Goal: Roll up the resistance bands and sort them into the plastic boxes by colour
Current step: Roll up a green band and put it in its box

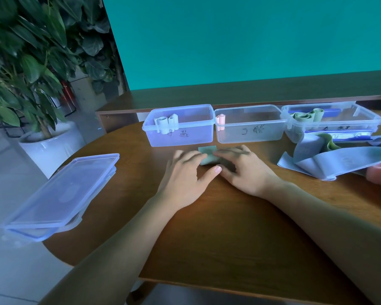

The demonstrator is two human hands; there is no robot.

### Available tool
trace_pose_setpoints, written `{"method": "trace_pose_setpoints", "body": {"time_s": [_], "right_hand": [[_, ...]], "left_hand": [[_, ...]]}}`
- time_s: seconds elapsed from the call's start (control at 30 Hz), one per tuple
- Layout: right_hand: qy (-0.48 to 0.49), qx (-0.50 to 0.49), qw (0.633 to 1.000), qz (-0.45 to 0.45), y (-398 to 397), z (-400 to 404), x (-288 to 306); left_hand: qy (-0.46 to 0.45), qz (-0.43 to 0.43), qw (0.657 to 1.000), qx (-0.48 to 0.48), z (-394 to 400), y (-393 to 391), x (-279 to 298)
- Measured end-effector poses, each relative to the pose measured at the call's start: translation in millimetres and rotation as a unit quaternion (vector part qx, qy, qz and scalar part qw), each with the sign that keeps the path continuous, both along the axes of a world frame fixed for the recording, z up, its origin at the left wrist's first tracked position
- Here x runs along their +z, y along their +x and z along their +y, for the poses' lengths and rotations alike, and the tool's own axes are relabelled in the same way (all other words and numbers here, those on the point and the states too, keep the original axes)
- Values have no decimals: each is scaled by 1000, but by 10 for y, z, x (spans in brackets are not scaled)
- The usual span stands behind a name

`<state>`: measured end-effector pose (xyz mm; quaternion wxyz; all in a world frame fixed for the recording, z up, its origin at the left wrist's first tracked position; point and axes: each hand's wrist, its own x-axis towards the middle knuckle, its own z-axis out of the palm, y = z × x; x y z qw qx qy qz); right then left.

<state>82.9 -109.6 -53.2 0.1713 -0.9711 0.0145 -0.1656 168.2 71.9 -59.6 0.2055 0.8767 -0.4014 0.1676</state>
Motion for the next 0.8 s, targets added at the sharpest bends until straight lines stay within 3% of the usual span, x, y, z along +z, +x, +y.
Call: {"method": "trace_pose_setpoints", "body": {"time_s": [0.23, 0.43, 0.67, 0.8], "right_hand": [[16, 0, 1000, -11, 50, -26, -25], [17, -6, 1000, 5, 193, -93, -38], [20, 10, 999, -29, 284, -140, -33], [17, 3, 1000, -19, 359, -180, -54]], "left_hand": [[29, 37, 999, 17, -80, 86, 35], [-26, 13, 1000, -10, -98, 162, 13], [33, 49, 998, 3, -165, 255, 16], [20, 50, 999, 5, -212, 315, 26]]}}
